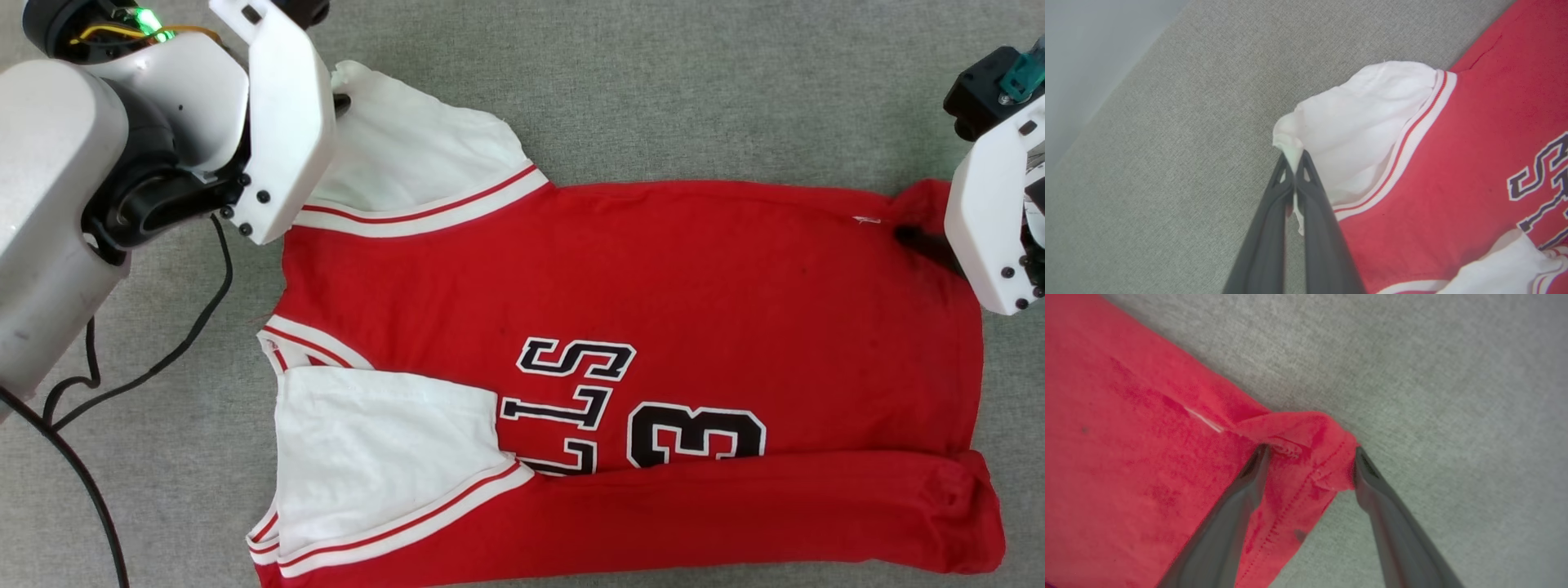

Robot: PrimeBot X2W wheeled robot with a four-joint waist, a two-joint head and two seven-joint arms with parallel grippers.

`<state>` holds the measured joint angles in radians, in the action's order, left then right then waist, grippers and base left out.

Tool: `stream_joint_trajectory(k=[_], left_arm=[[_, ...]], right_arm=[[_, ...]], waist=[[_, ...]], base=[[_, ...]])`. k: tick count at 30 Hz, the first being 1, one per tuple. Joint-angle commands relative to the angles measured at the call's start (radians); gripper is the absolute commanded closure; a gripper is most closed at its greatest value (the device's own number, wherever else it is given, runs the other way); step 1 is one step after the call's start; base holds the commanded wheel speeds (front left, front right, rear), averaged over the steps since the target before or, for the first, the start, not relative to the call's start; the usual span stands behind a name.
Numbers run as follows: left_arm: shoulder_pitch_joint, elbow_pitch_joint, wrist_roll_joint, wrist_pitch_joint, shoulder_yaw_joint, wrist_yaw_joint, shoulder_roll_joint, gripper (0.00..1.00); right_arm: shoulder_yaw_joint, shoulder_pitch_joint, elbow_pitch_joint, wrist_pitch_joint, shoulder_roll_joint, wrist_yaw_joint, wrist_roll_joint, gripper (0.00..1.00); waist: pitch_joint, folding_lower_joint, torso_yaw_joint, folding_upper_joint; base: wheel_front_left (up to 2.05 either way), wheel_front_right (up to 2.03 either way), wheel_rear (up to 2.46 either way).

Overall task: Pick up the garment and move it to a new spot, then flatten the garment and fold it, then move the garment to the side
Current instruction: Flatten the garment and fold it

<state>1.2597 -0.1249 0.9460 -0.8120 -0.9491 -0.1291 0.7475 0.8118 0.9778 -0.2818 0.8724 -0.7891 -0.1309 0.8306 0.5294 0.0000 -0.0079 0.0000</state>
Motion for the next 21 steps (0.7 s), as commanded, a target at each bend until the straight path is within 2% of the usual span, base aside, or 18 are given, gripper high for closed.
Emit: stream_joint_trajectory(k=[1, 2, 3, 4, 5, 10, 15, 20, 21], left_arm=[[0.009, -0.003, -0.001, 0.01, -0.003, 0.0, 0.002, 1.0], [0.009, -0.006, 0.001, 0.016, -0.004, 0.0, 0.003, 1.0], [0.006, -0.01, 0.003, 0.022, -0.005, 0.0, 0.004, 1.0], [0.003, -0.016, 0.004, 0.03, -0.005, 0.0, 0.006, 1.0], [-0.004, -0.021, 0.006, 0.04, -0.006, 0.0, 0.007, 1.0], [-0.042, -0.038, 0.019, 0.096, -0.017, 0.0, 0.013, 1.0], [-0.107, -0.014, 0.042, 0.14, -0.031, 0.0, 0.047, 1.0], [-0.198, 0.046, 0.063, 0.177, -0.037, 0.01, 0.112, 1.0], [-0.269, 0.094, 0.076, 0.2, -0.049, 0.032, 0.145, 1.0]], right_arm=[[0.062, -0.035, -0.037, -0.013, 0.036, 0.0, 0.015, 0.0], [0.082, -0.035, -0.047, -0.022, 0.041, 0.0, 0.023, 0.0], [0.095, -0.033, -0.054, -0.043, 0.044, 0.0, 0.029, 0.57], [0.1, -0.029, -0.059, -0.065, 0.046, 0.0, 0.037, 0.94], [0.102, -0.022, -0.066, -0.084, 0.046, 0.0, 0.048, 1.0], [0.095, 0.005, -0.079, -0.219, 0.017, 0.0, 0.078, 1.0], [0.116, -0.027, -0.057, -0.332, -0.002, 0.0, 0.118, 1.0], [0.154, -0.076, -0.017, -0.401, -0.036, 0.001, 0.147, 1.0], [0.171, -0.115, 0.004, -0.436, -0.054, 0.0, 0.154, 1.0]], waist=[[0.008, 0.0, 0.005, 0.0], [0.008, 0.0, 0.005, 0.0], [0.005, 0.0, 0.004, 0.0], [0.0, 0.0, 0.003, 0.0], [-0.008, 0.0, 0.001, 0.0], [-0.082, 0.0, -0.005, 0.0], [-0.17, 0.0, -0.012, 0.0], [-0.245, 0.0, -0.02, 0.0], [-0.283, 0.0, -0.021, 0.0]], base=[[0.0, 0.0, 0.0], [0.0, 0.0, 0.0], [0.0, 0.0, 0.0], [0.0, 0.0, 0.0], [0.0, 0.0, 0.0], [0.0, 0.0, 0.0], [0.0, 0.0, 0.0], [0.0, 0.0, 0.0], [0.0, 0.0, 0.0]])
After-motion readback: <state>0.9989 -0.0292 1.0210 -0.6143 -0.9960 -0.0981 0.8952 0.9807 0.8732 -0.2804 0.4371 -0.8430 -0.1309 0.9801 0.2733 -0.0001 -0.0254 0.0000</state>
